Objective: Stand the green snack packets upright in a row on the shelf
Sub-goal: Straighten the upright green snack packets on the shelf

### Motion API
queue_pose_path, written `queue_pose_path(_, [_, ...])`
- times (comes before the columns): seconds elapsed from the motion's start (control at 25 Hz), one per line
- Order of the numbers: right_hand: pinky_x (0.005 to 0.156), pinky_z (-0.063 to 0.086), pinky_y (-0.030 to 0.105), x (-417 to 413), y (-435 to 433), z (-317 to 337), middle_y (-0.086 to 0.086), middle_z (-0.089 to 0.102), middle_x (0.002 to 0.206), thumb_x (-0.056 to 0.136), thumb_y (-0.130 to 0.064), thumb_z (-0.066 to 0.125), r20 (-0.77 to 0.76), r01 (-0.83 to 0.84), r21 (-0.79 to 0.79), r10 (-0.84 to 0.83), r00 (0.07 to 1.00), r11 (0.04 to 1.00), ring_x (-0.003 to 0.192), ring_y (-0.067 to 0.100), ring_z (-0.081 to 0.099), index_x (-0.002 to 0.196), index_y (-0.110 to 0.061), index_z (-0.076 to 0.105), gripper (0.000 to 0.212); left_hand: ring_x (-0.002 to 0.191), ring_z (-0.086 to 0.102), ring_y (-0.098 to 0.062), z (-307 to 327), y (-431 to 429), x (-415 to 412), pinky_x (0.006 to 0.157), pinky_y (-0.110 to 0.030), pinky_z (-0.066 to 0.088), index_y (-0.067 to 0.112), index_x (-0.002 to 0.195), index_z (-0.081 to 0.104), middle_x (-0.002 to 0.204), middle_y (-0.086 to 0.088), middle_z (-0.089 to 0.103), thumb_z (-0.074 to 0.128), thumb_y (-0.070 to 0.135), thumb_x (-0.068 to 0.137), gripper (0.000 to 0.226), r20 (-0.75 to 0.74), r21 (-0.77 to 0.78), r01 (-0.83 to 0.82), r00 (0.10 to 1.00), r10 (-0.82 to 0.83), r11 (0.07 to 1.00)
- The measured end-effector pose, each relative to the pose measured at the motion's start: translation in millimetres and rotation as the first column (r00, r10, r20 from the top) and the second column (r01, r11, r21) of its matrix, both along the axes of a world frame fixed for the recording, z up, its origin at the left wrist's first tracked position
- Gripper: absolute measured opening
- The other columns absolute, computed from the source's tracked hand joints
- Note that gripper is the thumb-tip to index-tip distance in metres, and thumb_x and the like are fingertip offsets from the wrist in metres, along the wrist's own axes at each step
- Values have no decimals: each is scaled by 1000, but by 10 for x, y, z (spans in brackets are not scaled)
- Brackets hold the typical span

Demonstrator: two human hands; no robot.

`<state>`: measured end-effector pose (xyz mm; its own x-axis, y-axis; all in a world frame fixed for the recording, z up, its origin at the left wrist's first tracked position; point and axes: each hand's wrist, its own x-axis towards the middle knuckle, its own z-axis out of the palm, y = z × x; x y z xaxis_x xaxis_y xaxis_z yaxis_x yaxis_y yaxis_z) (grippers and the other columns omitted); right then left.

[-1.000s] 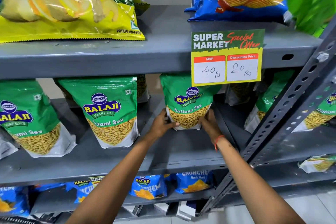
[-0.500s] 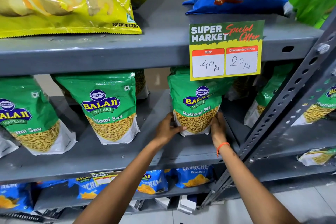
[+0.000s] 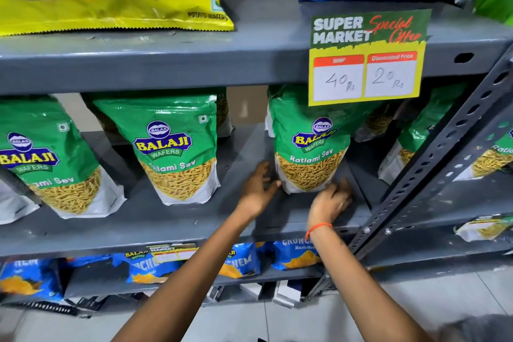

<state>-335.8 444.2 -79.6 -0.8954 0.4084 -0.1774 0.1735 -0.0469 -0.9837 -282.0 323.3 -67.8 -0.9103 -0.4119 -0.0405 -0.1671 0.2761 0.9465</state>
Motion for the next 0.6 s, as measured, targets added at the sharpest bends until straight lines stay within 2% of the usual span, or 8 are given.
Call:
queue_pose_path(0.08, [81, 50, 43, 196, -265, 67, 19, 59, 111, 86, -15, 41, 132, 90, -282, -55, 990, 955, 93, 34, 57, 100, -8, 55, 20, 106, 62, -27, 29, -135, 220, 92, -33, 49, 6, 129, 43, 130, -15, 57, 56, 9, 87, 43, -95, -159, -59, 995, 44, 985])
queue_pose_path(0.12, [66, 48, 37, 298, -410, 119, 13, 57, 94, 88, -16, 40, 238, 105, -417, -3, 971, 903, 76, 25, 54, 87, -12, 53, 13, 102, 63, -24, 66, -211, 359, 89, -31, 50, 7, 127, 45, 128, -12, 58, 54, 11, 89, 39, -161, -226, -91, 985, 55, 970])
queue_pose_path(0.2, [61, 42, 30, 460, -690, 151, 5, 46, 74, 92, -17, 37, 370, 113, -603, 151, 916, 790, 63, 15, 42, 69, -15, 45, 24, 95, 65, -24, 161, -356, 617, 82, -33, 53, 9, 121, 49, 121, -10, 63, 52, 15, 89, 32, -274, -312, -164, 959, 77, 936])
queue_pose_path(0.28, [61, 39, 27, 613, -1004, 126, 2, 46, 64, 93, -18, 38, 404, 90, -661, 252, 879, 745, 60, 14, 39, 63, -16, 42, 30, 94, 60, -27, 177, -571, 874, 80, -35, 50, 9, 113, 50, 112, -15, 62, 50, 21, 88, 28, -330, -359, -276, 931, 155, 892])
queue_pose_path(0.4, [49, 36, 21, 729, -1449, 217, -7, 46, 27, 93, -14, 39, 320, -69, -629, 338, 885, 775, 44, 8, 41, 60, -20, 40, 34, 101, 47, -29, 120, -931, 1249, 92, -29, 36, 1, 106, 50, 109, -24, 51, 57, 26, 81, 36, -361, -283, -517, 838, 409, 808])
queue_pose_path(0.44, [45, 36, 17, 715, -1565, 222, -8, 48, 29, 93, -11, 39, 274, -135, -565, 339, 900, 814, 38, 5, 43, 63, -20, 44, 32, 102, 44, -30, 83, -1062, 1335, 96, -30, 36, -1, 103, 49, 108, -25, 50, 65, 24, 78, 39, -353, -216, -583, 795, 494, 783])
queue_pose_path(0.52, [43, 33, 5, 711, -1736, 237, 4, 60, 65, 93, -2, 41, 175, -271, -328, 340, 924, 905, 56, 7, 51, 80, -8, 57, 22, 106, 44, -35, -1, -1340, 1444, 100, -45, 38, -1, 106, 45, 108, -20, 46, 77, 23, 71, 53, -268, -89, -664, 734, 624, 743])
queue_pose_path(0.6, [54, 40, 5, 748, -1827, 144, 10, 58, 89, 89, 2, 44, 66, -431, -65, 435, 898, 900, 81, 16, 50, 86, -1, 59, 15, 114, 45, -36, -83, -1600, 1438, 101, -49, 41, 6, 119, 42, 120, -16, 45, 81, 28, 66, 69, -195, 21, -611, 774, 603, 791])
